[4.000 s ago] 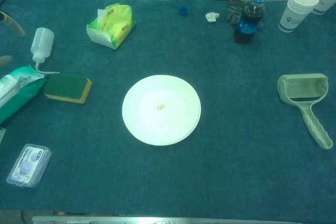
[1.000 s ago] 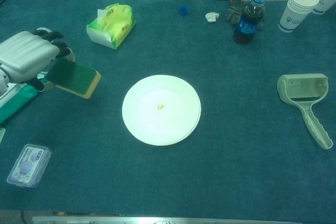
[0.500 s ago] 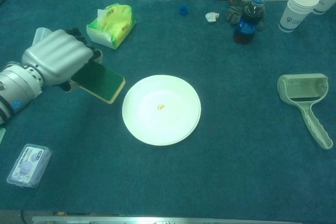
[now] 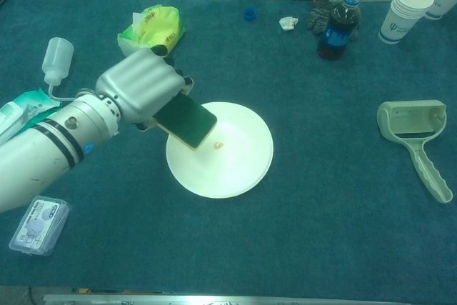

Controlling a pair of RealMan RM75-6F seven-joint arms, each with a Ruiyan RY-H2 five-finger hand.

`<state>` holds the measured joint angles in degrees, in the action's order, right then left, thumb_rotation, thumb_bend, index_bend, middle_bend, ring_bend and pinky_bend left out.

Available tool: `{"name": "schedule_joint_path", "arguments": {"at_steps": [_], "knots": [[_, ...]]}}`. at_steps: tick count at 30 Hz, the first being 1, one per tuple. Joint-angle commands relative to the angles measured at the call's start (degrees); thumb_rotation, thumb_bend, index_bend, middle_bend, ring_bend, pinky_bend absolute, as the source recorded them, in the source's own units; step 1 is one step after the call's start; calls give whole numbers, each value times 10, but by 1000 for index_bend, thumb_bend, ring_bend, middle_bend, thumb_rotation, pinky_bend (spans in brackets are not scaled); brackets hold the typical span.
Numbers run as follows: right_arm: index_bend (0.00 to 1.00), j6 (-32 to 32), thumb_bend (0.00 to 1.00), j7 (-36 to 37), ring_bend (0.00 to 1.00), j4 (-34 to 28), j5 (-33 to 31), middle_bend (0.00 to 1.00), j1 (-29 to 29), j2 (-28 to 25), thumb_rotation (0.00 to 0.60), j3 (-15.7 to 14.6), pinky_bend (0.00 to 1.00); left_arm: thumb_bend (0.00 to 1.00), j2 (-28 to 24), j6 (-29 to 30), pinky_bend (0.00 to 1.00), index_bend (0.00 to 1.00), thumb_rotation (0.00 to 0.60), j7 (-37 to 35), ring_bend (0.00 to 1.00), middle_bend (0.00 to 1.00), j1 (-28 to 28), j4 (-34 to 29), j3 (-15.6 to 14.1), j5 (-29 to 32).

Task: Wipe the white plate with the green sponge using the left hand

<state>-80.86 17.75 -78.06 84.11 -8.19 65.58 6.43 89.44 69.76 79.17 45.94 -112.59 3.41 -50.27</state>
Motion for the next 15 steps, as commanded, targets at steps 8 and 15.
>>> {"name": "schedule_joint_path", "arguments": {"at_steps": [8,15], "knots": [[301,2,324,4,210,5,-2,315,-1,-2,587,1,405,270,65,6,118,440,600,40,250,381,45,50,-7,47],[302,2,324,7,211,11,-7,315,2,0,587,0,405,270,99,1,118,441,600,48,250,381,69,80,-11,77]]}}
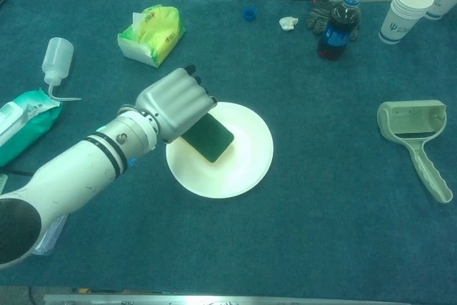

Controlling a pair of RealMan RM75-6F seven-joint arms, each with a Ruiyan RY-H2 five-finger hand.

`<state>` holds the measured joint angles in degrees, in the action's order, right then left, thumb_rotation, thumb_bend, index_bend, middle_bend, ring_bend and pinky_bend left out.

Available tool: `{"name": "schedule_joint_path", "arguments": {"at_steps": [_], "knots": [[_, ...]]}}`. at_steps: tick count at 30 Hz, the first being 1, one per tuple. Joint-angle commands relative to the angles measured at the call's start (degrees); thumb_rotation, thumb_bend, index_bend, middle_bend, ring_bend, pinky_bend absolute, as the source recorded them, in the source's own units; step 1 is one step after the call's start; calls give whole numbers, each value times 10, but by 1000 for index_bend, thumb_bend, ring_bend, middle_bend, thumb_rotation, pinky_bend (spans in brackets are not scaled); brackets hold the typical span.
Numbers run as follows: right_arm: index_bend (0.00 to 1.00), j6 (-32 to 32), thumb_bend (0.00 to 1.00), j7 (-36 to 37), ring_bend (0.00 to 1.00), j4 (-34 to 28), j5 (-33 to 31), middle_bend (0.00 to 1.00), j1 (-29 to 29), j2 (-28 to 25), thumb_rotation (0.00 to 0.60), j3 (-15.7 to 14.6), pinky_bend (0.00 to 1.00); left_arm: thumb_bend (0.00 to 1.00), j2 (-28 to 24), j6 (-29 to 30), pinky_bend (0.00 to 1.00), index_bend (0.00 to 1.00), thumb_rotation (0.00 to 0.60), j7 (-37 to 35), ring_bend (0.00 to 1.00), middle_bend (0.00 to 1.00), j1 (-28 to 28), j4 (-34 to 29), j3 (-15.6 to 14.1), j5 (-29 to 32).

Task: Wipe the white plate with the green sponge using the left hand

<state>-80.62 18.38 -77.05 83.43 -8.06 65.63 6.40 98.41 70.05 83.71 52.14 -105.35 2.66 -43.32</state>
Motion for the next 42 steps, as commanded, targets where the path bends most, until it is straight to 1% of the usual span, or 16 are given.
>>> {"name": "schedule_joint_path", "arguments": {"at_steps": [1,6,13,19,27,32,35,39,42], "knots": [[301,-1,324,0,211,1,-1,315,1,-1,588,0,405,271,13,-3,118,441,600,5,250,381,10,11,-5,11],[302,-2,324,3,211,3,-2,315,2,-2,587,0,405,270,33,-3,118,442,600,7,250,381,23,31,-9,21],[302,-3,325,6,211,6,-5,315,5,-3,587,0,404,270,41,6,118,447,600,14,251,381,37,56,-18,12],[301,-5,324,8,211,6,-7,315,7,-5,587,2,404,270,33,14,118,447,600,14,251,381,41,71,-29,1],[301,-7,325,5,211,2,-4,315,8,-6,587,1,405,270,14,26,118,449,600,0,251,381,31,82,-46,-12],[302,-11,324,3,210,-3,-2,315,8,-7,586,2,405,270,1,39,118,449,600,-1,251,381,26,72,-50,-19],[301,-12,324,3,211,-6,0,315,8,-9,586,2,405,270,-9,50,117,449,600,3,251,381,25,55,-48,-23],[301,-14,324,6,211,-8,2,315,9,-9,588,1,405,270,-18,64,118,449,600,11,251,380,24,20,-43,-20],[301,-15,325,9,211,-6,3,315,10,-7,588,0,404,270,-22,68,118,449,600,18,251,380,24,-16,-41,-6]]}}
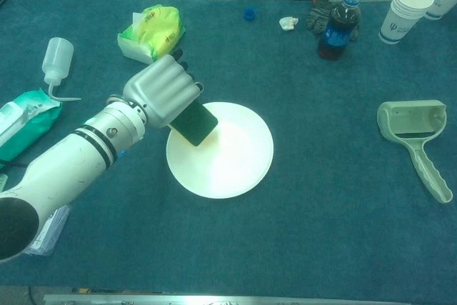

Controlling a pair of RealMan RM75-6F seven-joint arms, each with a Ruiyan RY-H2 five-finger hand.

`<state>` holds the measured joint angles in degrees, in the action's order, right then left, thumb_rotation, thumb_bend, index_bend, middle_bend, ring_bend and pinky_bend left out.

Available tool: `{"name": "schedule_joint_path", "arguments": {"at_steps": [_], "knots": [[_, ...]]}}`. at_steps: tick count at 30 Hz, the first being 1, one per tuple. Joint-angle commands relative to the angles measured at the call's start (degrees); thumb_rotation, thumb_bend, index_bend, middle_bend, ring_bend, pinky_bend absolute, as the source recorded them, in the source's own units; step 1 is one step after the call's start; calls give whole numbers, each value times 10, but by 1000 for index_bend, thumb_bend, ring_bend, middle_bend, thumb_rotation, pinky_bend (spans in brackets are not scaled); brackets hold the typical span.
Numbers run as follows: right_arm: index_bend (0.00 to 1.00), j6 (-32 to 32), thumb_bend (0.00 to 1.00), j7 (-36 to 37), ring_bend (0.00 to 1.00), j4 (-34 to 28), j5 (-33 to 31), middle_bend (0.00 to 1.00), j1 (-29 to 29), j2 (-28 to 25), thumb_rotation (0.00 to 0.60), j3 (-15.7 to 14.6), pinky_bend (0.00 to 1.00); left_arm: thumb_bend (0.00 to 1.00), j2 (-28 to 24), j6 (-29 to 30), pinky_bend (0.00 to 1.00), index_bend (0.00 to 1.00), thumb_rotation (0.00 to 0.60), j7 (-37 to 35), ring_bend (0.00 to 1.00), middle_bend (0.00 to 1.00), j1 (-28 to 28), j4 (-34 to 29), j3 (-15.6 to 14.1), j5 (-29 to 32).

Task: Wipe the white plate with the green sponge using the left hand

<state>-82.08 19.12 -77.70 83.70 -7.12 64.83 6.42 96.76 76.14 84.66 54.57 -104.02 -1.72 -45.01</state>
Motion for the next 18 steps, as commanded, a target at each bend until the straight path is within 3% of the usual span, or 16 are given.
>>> {"name": "schedule_joint_path", "arguments": {"at_steps": [1,10,18], "knots": [[301,-1,325,2,211,2,1,315,0,1,588,0,404,270,-6,8,118,449,600,13,251,380,1,-34,0,10],[301,-2,324,1,211,2,2,315,1,2,587,-2,404,270,6,8,118,449,600,21,250,379,-8,-40,-42,-3],[301,-3,324,-1,211,1,-1,315,4,1,589,-1,405,270,18,0,118,449,600,20,250,379,-8,-19,-42,1]]}}
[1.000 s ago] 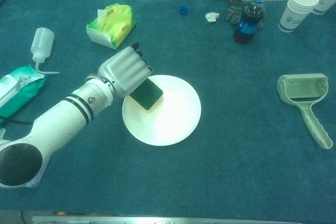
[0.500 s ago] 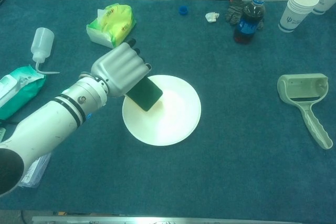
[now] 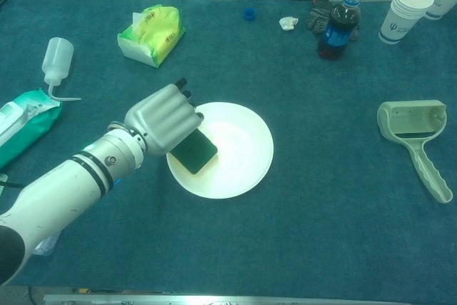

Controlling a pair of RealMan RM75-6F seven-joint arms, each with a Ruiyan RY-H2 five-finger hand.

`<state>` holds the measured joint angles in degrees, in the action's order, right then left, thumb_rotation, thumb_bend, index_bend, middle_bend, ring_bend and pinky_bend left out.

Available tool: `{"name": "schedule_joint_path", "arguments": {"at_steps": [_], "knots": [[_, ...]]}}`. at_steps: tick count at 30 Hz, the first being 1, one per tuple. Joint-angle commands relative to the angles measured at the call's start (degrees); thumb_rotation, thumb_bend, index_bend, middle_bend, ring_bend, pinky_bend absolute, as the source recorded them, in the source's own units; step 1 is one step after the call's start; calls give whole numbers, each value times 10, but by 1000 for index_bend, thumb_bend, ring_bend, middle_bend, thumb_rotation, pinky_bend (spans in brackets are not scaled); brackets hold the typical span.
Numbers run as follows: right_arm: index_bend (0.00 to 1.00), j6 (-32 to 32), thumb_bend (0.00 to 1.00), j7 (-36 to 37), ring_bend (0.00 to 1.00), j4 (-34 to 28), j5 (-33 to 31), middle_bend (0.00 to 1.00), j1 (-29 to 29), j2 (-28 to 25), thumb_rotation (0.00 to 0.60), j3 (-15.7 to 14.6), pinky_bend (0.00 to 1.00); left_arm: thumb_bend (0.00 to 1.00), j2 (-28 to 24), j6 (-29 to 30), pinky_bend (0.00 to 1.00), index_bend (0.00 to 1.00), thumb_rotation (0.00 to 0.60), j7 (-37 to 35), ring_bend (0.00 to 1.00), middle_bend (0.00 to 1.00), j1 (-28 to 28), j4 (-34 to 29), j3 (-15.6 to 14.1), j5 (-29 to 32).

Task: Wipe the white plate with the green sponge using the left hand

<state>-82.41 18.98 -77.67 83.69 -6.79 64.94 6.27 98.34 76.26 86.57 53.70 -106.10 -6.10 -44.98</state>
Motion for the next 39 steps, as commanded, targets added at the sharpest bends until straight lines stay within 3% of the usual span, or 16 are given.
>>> {"name": "schedule_joint_path", "arguments": {"at_steps": [1,39], "knots": [[301,0,325,1,210,1,-1,315,1,-1,588,0,405,270,3,-3,118,449,600,1,251,379,2,4,3,1],[302,-3,324,-4,211,-1,-15,315,11,-8,587,6,404,270,30,-58,117,453,600,-37,251,381,27,125,36,-12]]}}
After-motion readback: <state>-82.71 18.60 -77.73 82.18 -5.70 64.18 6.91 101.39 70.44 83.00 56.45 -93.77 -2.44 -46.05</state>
